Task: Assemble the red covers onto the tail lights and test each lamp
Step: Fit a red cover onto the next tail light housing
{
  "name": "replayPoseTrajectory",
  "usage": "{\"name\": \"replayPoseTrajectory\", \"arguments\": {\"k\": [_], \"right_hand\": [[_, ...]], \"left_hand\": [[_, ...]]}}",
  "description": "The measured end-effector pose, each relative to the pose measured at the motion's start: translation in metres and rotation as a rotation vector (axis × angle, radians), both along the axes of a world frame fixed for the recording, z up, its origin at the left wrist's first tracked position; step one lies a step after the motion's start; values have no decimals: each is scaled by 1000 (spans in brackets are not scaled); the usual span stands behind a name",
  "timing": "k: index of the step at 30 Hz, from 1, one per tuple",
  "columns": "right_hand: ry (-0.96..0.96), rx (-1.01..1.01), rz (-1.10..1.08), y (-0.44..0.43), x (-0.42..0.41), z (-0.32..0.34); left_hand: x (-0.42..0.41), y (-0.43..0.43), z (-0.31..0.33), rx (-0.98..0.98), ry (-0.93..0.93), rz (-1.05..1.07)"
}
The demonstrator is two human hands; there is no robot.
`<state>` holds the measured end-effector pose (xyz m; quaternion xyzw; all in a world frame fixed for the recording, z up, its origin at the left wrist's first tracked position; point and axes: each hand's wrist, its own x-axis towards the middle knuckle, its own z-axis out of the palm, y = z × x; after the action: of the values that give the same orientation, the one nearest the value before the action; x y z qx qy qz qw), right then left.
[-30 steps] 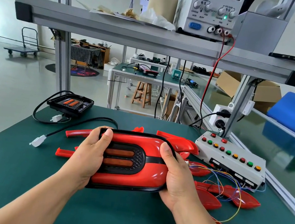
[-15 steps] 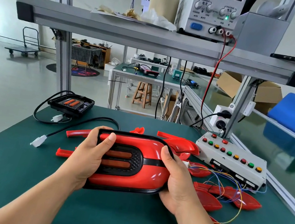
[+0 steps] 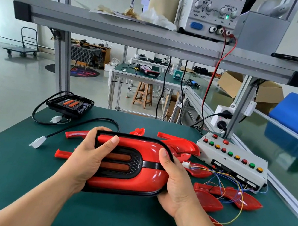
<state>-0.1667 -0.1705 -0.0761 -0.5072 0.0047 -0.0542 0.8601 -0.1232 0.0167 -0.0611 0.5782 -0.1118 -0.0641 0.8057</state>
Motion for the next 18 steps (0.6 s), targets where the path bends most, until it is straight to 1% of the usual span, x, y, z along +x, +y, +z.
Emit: {"name": "replayPoseTrajectory", "arguments": {"k": [5,10,18], "right_hand": [[9,-27,-20,-1,-1,1],[-27,-27,-24,0,1,3],[-24,-29,-52,2,0,6]], "left_hand": [[1,-2,0,-13,36,-3],[2,-3,0,-11,28,20],[4,-1,0,-9,27,20]]}}
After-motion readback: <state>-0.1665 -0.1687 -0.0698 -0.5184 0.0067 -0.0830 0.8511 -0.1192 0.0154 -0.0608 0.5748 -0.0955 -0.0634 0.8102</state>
